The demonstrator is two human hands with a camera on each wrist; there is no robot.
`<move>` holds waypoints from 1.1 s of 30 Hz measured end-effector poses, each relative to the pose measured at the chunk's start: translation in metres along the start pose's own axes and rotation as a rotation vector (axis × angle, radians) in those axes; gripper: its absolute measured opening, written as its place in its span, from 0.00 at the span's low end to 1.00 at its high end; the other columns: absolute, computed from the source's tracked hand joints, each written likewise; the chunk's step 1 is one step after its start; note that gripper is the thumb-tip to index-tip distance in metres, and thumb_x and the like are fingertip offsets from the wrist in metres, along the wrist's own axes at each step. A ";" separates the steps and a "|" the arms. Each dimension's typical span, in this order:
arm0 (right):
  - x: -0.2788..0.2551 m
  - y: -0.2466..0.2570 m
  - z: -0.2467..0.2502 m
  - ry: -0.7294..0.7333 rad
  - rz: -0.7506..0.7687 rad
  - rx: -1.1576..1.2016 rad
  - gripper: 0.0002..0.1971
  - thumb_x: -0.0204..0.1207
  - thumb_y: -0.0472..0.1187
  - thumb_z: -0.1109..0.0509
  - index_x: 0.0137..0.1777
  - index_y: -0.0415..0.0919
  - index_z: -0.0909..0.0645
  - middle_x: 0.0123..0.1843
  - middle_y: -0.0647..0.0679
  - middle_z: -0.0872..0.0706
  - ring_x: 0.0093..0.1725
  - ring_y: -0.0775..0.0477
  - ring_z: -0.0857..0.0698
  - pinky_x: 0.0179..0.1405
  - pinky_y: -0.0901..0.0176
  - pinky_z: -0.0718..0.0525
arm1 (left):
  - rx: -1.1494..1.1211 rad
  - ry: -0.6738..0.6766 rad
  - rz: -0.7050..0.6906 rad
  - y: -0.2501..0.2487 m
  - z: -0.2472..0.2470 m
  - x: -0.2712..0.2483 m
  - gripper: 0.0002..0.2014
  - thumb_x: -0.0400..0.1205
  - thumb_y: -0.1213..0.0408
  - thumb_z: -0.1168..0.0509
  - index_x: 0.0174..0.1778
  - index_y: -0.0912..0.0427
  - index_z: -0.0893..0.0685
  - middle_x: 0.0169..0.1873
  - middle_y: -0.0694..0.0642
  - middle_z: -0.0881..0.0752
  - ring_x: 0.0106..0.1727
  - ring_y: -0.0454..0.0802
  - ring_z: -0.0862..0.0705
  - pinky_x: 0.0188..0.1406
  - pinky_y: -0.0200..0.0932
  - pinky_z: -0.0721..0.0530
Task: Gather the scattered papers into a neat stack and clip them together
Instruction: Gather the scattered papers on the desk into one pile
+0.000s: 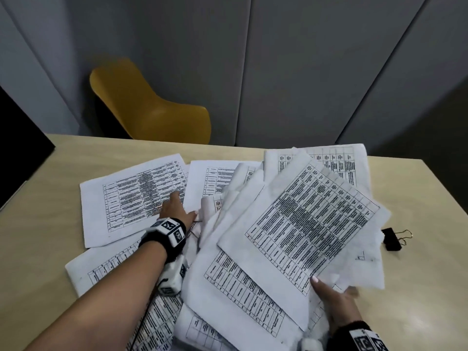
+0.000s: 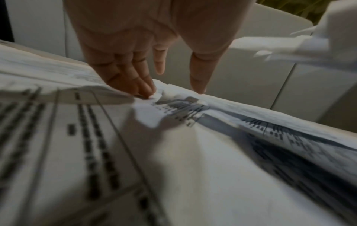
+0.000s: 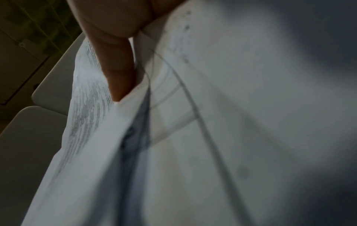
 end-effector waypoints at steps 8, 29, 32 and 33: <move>0.009 -0.011 0.001 -0.029 -0.090 0.035 0.46 0.40 0.49 0.14 0.60 0.26 0.20 0.59 0.31 0.14 0.58 0.34 0.15 0.69 0.42 0.26 | -0.056 0.142 -0.021 0.011 0.007 -0.012 0.23 0.73 0.70 0.29 0.65 0.62 0.24 0.61 0.62 0.15 0.60 0.59 0.17 0.56 0.44 0.24; 0.017 -0.001 -0.010 -0.056 -0.137 -0.092 0.36 0.48 0.45 0.19 0.57 0.25 0.18 0.53 0.25 0.14 0.51 0.25 0.14 0.60 0.27 0.21 | 0.479 0.398 -0.030 0.099 0.018 -0.074 0.40 0.80 0.34 0.57 0.81 0.50 0.64 0.81 0.54 0.69 0.83 0.58 0.66 0.79 0.65 0.59; 0.019 0.000 -0.009 -0.067 -0.123 -0.116 0.30 0.54 0.45 0.19 0.53 0.25 0.17 0.47 0.27 0.11 0.45 0.27 0.12 0.57 0.29 0.18 | 0.511 0.402 -0.142 0.094 0.006 -0.101 0.39 0.79 0.33 0.56 0.82 0.48 0.61 0.82 0.51 0.66 0.83 0.56 0.65 0.79 0.64 0.61; 0.017 0.002 -0.009 -0.077 -0.118 -0.128 0.22 0.61 0.43 0.21 0.49 0.25 0.17 0.40 0.29 0.10 0.38 0.29 0.11 0.50 0.34 0.15 | 0.462 0.367 -0.173 0.091 0.008 -0.105 0.38 0.79 0.34 0.53 0.82 0.47 0.55 0.83 0.50 0.61 0.83 0.56 0.63 0.79 0.63 0.61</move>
Point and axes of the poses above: each hand's wrist, its own x-axis towards the middle knuckle, its own z-axis out of the back of the hand, y = z × x, the point moved 7 cm from there along x, towards the middle knuckle
